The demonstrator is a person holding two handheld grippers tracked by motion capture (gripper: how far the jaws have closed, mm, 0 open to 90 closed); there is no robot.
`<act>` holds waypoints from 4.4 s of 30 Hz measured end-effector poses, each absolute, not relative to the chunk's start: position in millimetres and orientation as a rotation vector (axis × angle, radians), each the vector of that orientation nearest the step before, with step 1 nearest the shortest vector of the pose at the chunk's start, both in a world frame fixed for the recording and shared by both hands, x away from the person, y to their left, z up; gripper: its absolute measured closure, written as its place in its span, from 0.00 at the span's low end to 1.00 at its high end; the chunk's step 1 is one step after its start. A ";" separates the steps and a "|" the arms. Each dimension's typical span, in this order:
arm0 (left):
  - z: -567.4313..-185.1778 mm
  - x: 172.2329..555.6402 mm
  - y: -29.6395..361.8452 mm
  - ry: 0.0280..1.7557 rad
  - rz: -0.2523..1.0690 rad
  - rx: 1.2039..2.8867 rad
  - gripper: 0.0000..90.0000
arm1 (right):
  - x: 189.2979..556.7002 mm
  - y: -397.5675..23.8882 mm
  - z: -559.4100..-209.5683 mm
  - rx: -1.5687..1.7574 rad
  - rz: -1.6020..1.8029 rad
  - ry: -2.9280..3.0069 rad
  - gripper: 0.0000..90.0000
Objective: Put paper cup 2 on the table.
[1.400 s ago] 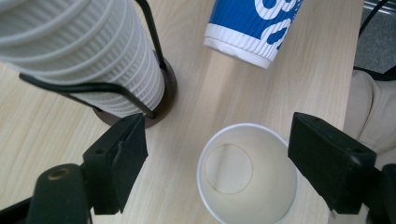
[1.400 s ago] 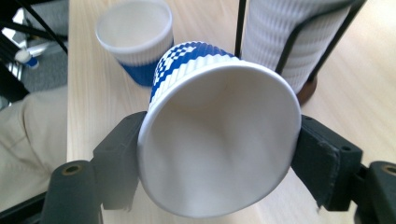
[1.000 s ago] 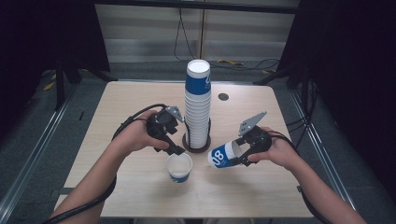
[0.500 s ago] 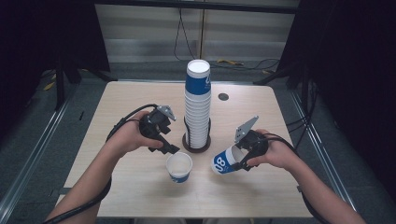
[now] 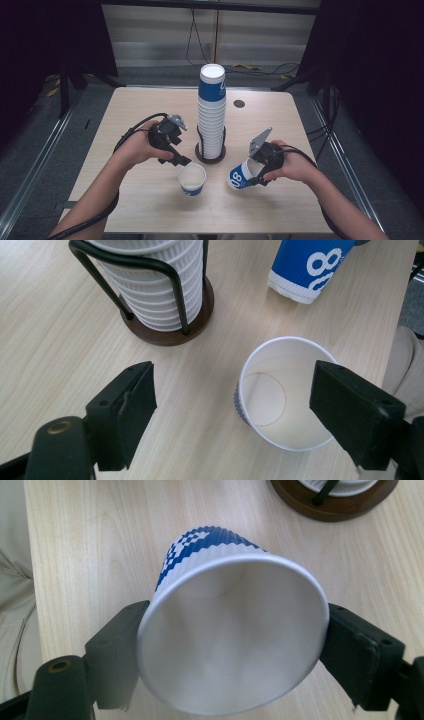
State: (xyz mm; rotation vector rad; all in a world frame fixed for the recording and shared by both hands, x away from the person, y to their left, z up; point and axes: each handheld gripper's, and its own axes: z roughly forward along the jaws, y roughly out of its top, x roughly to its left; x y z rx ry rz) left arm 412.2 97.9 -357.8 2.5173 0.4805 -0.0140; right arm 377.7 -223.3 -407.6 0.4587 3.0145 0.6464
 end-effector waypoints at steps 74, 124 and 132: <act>-370.6 408.1 116.4 0.541 -0.029 2.502 0.21 | 367.0 -220.2 -456.7 0.476 1.004 2.850 0.15; -416.2 408.9 179.8 0.748 0.004 2.385 0.20 | 336.0 -299.9 -468.9 0.720 1.067 2.723 0.15; -430.1 406.7 188.1 0.776 0.025 2.364 0.20 | 332.1 -308.9 -473.8 0.761 1.073 2.701 0.15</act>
